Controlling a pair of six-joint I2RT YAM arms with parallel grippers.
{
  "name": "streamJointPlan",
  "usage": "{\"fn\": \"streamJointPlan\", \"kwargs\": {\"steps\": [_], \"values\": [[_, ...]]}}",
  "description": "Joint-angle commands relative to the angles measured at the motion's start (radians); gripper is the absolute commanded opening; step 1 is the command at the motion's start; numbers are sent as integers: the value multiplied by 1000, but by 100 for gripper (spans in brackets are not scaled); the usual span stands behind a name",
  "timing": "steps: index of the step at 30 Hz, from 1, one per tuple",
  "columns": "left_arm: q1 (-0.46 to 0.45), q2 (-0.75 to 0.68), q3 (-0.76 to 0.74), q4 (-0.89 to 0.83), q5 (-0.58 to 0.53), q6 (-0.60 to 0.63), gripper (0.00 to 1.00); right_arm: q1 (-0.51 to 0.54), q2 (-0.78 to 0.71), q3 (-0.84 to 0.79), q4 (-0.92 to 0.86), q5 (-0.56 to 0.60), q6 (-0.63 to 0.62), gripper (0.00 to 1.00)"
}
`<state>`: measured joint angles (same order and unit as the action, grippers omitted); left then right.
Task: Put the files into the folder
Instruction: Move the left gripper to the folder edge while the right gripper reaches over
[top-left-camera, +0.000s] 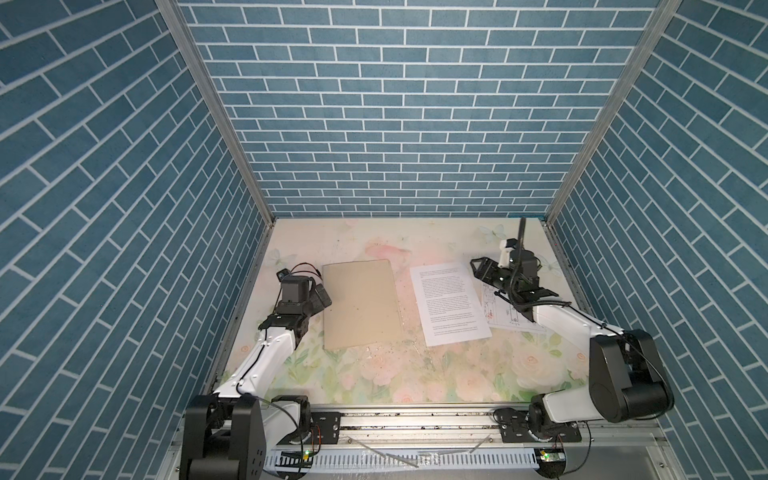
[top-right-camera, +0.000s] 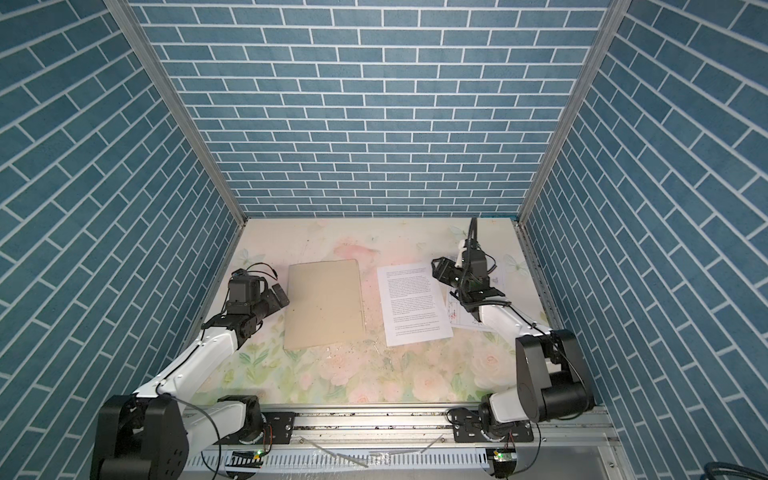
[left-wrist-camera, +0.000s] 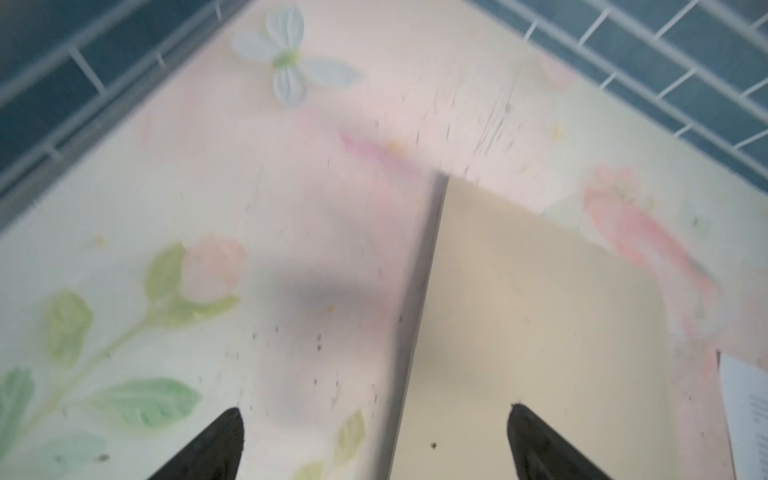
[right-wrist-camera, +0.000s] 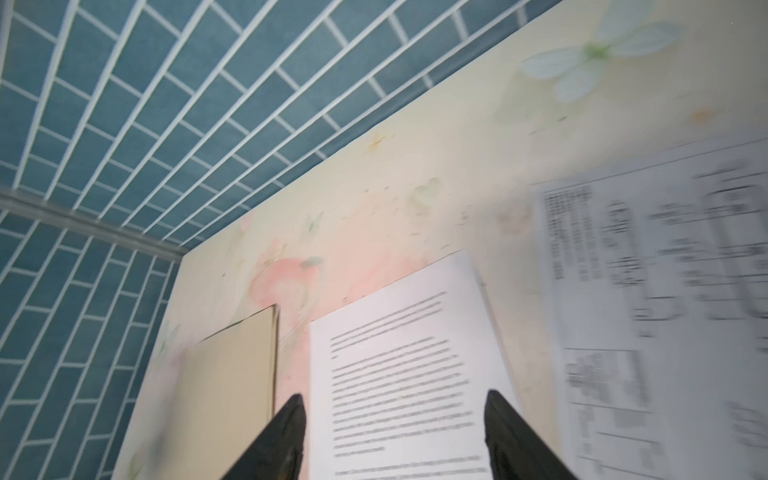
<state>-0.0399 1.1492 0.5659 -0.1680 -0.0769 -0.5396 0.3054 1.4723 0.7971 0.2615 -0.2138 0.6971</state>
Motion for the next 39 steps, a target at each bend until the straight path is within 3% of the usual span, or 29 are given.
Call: {"fn": "streamJointPlan", "kwargs": {"steps": [1,9,15,22,39], "values": [[-6,15,-25,-62,111,-87,100,98,78,82,11,-18,120,67],[-35,-26,-98,-49,179,-94,100,303,269,205,13,-12,183,65],[-74,-8,-131,-12,213,-91,100,385,339,233,26,3,228,64],[-110,81,-107,48,256,-62,100,431,386,222,42,-10,255,62],[-253,242,-34,164,237,-53,100,472,431,196,55,-9,274,61]]}}
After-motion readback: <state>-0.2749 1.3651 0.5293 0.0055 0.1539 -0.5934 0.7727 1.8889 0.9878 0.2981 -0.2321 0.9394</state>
